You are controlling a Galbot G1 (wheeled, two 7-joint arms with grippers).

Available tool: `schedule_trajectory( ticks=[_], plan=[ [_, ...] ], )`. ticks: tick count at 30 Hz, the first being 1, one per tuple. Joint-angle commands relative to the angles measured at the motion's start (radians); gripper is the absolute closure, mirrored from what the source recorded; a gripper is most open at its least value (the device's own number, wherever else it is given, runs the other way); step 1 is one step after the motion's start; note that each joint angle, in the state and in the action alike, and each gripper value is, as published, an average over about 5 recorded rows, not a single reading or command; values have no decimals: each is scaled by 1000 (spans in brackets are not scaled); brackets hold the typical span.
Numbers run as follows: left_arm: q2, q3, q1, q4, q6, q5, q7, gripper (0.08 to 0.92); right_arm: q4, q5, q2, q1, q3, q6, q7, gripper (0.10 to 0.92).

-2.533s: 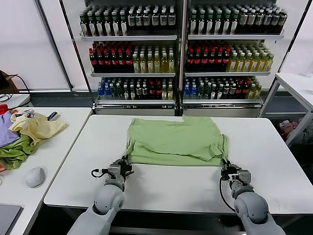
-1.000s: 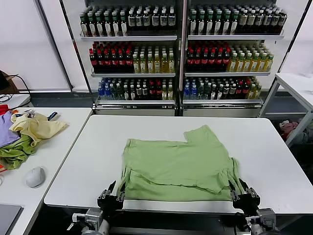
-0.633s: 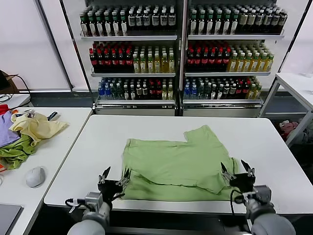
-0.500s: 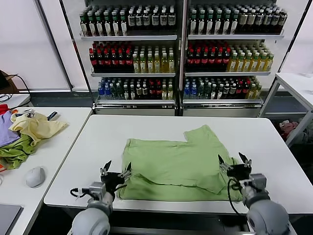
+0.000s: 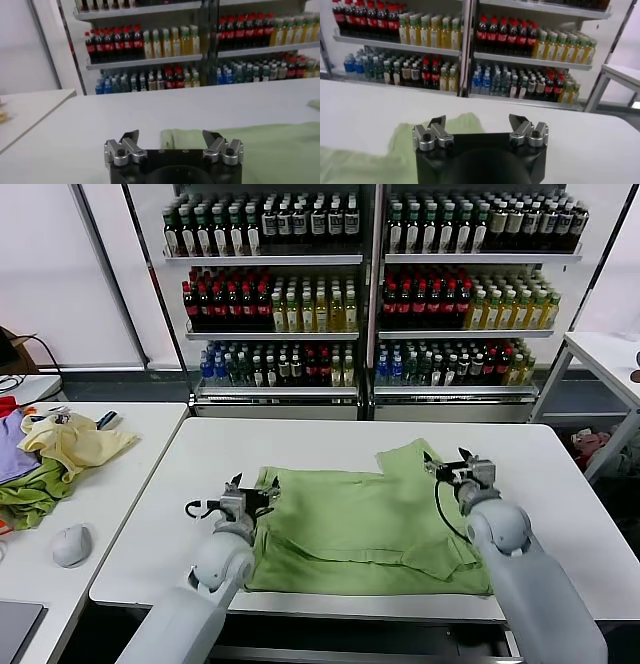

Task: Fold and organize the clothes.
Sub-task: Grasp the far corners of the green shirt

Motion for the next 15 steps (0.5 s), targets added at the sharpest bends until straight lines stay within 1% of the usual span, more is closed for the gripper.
schedule_trajectory(
  ticks=[1, 6, 15],
  plan=[
    [-33, 45, -209, 284, 15, -36, 0, 177, -362, -24, 72, 258, -99, -5, -14, 203],
    [-42, 50, -216, 298, 28, -78, 4, 177, -439, -40, 101, 278, -91, -6, -25, 203],
    [-44, 63, -210, 284, 33, -112, 13, 177, -497, -60, 123, 278, -87, -23, -47, 203]
  ],
)
